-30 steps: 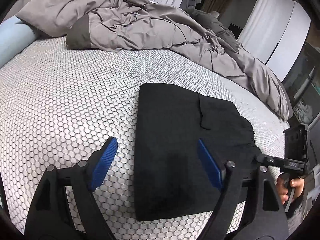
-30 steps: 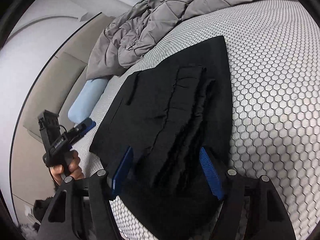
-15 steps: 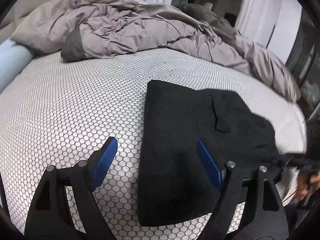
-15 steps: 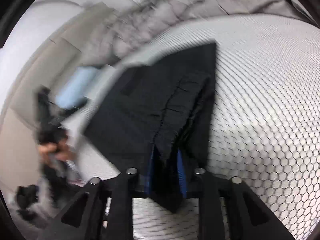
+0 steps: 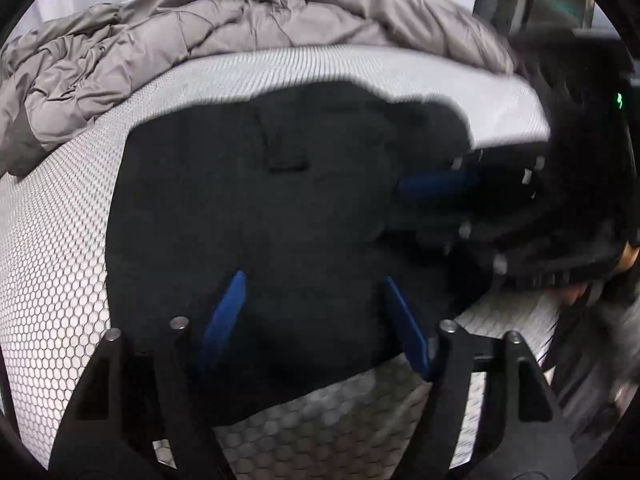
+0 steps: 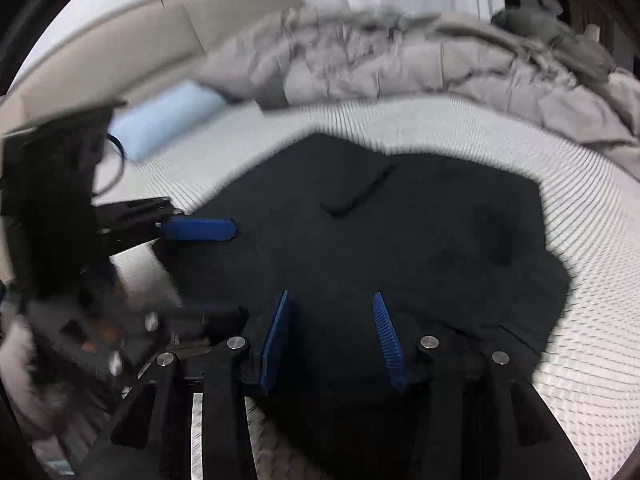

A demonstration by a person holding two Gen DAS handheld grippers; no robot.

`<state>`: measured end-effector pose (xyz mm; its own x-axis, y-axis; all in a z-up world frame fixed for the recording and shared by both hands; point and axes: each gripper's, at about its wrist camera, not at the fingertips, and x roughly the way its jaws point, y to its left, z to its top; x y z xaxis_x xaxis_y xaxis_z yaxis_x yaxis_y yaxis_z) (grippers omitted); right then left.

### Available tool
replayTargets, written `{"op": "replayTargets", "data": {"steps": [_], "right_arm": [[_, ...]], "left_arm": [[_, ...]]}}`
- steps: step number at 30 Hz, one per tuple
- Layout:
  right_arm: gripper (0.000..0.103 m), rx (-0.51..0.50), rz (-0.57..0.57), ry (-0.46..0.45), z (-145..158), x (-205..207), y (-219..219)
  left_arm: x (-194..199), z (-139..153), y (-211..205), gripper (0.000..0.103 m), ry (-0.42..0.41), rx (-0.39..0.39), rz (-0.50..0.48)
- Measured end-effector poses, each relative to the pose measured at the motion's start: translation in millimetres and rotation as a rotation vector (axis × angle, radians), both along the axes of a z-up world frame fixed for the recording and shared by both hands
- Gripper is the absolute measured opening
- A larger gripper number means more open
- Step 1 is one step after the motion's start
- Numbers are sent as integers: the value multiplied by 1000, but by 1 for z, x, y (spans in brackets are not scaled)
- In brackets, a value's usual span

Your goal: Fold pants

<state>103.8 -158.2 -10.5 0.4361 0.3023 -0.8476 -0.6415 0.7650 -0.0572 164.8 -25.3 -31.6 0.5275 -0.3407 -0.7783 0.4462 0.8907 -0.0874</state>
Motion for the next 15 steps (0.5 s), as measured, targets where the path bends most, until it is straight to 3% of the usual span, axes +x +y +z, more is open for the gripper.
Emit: {"op": "replayTargets", "data": {"steps": [4,8,12,15], "right_arm": [[42,-185,11,-91,6,-13,-12],[42,-109,19,-59,22,-21,-39],[43,3,-27,-74,24,-4,-24],[44,7,-53,-64,12,17,1]], "left_arm": [[-13,2,11,68,-3,-7,-22],[-20,11,17,68,-6,7,7],[-13,35,21,69,-81,-79,46],[11,32,15,69,-68,-67,87]]}}
